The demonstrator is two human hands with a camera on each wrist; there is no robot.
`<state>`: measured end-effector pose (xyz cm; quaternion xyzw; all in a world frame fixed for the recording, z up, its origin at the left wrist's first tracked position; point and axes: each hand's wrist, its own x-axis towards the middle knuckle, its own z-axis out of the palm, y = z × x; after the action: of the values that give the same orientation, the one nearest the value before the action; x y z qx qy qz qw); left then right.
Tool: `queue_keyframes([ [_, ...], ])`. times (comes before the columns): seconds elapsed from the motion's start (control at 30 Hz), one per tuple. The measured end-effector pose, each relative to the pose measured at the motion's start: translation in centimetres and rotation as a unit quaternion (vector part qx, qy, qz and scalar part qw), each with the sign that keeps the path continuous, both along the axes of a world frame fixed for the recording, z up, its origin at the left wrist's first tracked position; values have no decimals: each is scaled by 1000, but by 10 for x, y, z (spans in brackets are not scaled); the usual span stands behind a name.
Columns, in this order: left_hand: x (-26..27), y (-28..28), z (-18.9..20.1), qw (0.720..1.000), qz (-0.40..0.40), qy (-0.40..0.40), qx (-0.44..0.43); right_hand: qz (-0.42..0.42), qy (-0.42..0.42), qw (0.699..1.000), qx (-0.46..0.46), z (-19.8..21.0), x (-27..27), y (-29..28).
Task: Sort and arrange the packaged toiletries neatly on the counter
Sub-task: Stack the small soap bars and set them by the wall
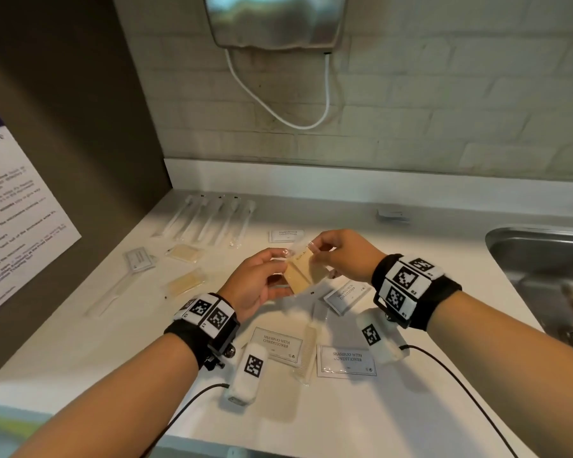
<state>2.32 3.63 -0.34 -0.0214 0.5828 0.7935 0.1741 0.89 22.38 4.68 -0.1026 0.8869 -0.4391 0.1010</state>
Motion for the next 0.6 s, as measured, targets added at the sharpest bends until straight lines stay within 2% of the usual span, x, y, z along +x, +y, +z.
queue_keyframes([
  [0.2, -4, -13, 3, 999, 3, -12, 39, 10, -50, 998, -44, -2, -8, -17],
  [0.43, -11, -31, 8, 1000, -4, -7, 0, 14, -83, 991, -106, 2, -18, -33],
  [0.6, -12, -54, 9, 999, -24, 0, -29, 39, -90, 989, -108, 5, -23, -55],
])
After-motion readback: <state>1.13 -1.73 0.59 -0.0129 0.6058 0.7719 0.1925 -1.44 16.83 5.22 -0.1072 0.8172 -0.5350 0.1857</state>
